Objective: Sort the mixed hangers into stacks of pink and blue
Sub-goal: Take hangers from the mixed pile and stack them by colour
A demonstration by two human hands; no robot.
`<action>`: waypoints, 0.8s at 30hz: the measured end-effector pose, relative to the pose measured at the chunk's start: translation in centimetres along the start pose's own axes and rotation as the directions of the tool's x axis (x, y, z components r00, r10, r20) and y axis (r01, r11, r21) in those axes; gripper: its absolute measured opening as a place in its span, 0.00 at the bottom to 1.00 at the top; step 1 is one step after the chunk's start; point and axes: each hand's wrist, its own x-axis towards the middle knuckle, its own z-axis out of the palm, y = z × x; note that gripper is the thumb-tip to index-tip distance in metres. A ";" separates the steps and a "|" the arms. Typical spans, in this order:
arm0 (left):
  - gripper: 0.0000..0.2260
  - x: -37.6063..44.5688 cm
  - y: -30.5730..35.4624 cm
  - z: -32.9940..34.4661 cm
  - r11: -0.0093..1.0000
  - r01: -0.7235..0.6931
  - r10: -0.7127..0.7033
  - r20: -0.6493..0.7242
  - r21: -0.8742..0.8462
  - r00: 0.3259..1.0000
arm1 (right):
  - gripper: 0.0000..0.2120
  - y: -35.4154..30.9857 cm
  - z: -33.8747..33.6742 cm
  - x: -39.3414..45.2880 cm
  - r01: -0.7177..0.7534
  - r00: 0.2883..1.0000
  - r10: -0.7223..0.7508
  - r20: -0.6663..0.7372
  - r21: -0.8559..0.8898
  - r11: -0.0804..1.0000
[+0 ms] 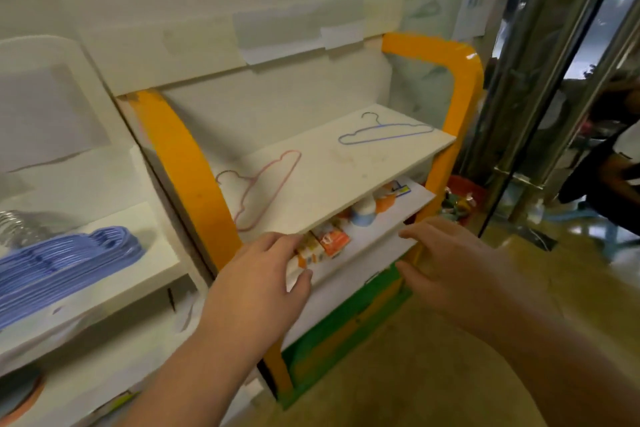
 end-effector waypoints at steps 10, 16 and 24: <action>0.28 8.0 4.6 5.5 0.963 0.264 -0.268 0.068 0.056 0.961 | 0.18 9.5 -0.7 10.2 0.180 0.978 -0.189 0.088 0.107 0.978; 0.30 14.0 0.2 9.0 0.906 0.410 -0.420 0.097 0.107 0.903 | 0.17 10.8 1.9 17.6 0.243 0.951 -0.267 0.155 0.159 0.957; 0.33 22.4 -9.0 11.9 0.745 0.647 -0.664 0.091 0.164 0.742 | 0.20 11.7 5.0 28.4 0.322 0.910 -0.346 0.229 0.139 0.937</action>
